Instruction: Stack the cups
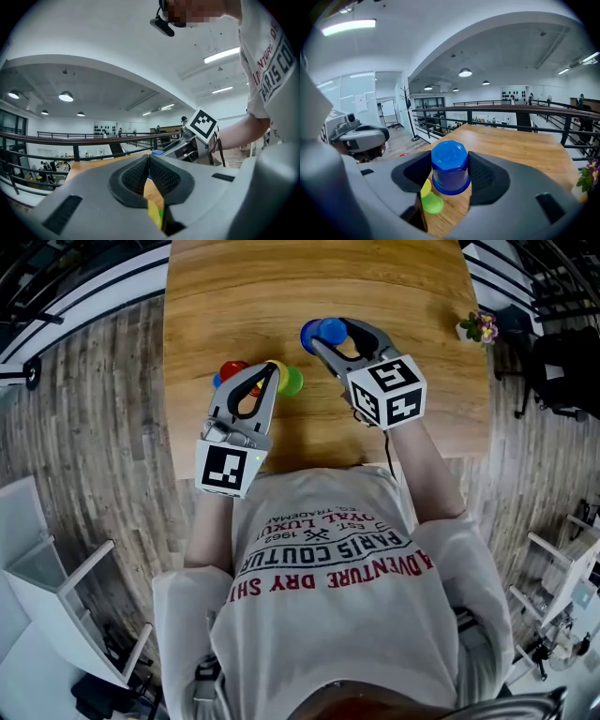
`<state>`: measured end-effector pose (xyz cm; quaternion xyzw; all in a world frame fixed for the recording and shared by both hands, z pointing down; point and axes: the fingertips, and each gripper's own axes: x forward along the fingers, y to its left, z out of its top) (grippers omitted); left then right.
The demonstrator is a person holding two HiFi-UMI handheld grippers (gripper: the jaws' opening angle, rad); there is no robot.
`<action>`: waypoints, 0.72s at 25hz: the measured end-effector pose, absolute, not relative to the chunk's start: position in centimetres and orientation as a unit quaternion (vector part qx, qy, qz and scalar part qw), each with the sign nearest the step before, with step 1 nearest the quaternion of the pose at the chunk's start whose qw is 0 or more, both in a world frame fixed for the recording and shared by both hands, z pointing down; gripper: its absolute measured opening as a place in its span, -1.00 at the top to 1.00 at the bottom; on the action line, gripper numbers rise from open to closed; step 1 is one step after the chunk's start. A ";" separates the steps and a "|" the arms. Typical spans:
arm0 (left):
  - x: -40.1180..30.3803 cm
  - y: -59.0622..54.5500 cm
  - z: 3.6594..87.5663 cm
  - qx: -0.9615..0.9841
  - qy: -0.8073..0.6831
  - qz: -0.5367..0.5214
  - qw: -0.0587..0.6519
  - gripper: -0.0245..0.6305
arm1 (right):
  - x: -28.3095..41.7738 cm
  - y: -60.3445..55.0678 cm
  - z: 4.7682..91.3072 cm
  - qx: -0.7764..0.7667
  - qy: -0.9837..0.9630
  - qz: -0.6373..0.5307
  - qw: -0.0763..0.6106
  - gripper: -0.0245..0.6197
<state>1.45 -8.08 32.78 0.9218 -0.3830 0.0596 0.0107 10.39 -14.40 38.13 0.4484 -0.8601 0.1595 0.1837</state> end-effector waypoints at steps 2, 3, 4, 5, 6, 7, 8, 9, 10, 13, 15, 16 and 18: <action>0.0 -8.1 32.7 0.918 -0.393 0.056 0.010 0.87 | 9.0 -14.1 37.6 0.440 -0.864 0.156 0.185 0.13; -0.7 -8.0 32.7 0.916 -0.398 0.055 0.010 0.87 | 8.3 -13.9 37.4 0.434 -0.867 0.154 0.189 0.13; -1.5 -8.0 32.7 0.914 -0.403 0.054 0.012 0.87 | 7.4 -13.7 37.2 0.427 -0.871 0.152 0.192 0.13; -2.3 -7.9 32.8 0.912 -0.407 0.055 0.013 0.87 | 6.6 -13.4 37.0 0.418 -0.874 0.151 0.196 0.12; -3.1 -7.8 32.9 0.910 -0.411 0.055 0.015 0.87 | 5.7 -13.1 37.0 0.410 -0.877 0.150 0.201 0.13; -3.8 -7.7 33.0 0.909 -0.413 0.056 0.015 0.87 | 4.8 -12.8 37.0 0.402 -0.879 0.149 0.207 0.13; -4.4 -7.6 33.2 0.908 -0.414 0.058 0.014 0.87 | 3.9 -12.6 37.1 0.395 -0.881 0.148 0.212 0.12; -5.0 -7.4 33.4 0.908 -0.413 0.060 0.012 0.87 | 3.2 -12.3 37.2 0.389 -0.883 0.148 0.218 0.13; -5.5 -7.3 33.6 0.909 -0.413 0.062 0.008 0.87 | 2.5 -12.1 37.5 0.384 -0.884 0.147 0.224 0.13; -7.1 -7.0 33.9 0.908 -0.414 0.066 0.005 0.87 | 0.5 -11.7 38.0 0.372 -0.885 0.146 0.238 0.13; -8.2 -6.9 34.0 0.907 -0.416 0.067 0.008 0.87 | -0.8 -11.5 38.3 0.366 -0.886 0.144 0.247 0.12; -8.7 -6.9 34.1 0.906 -0.417 0.067 0.010 0.87 | -1.3 -11.4 38.4 0.363 -0.885 0.145 0.252 0.12; -9.6 -7.0 34.4 0.906 -0.419 0.068 0.013 0.87 | -2.1 -11.3 38.8 0.359 -0.884 0.145 0.262 0.12</action>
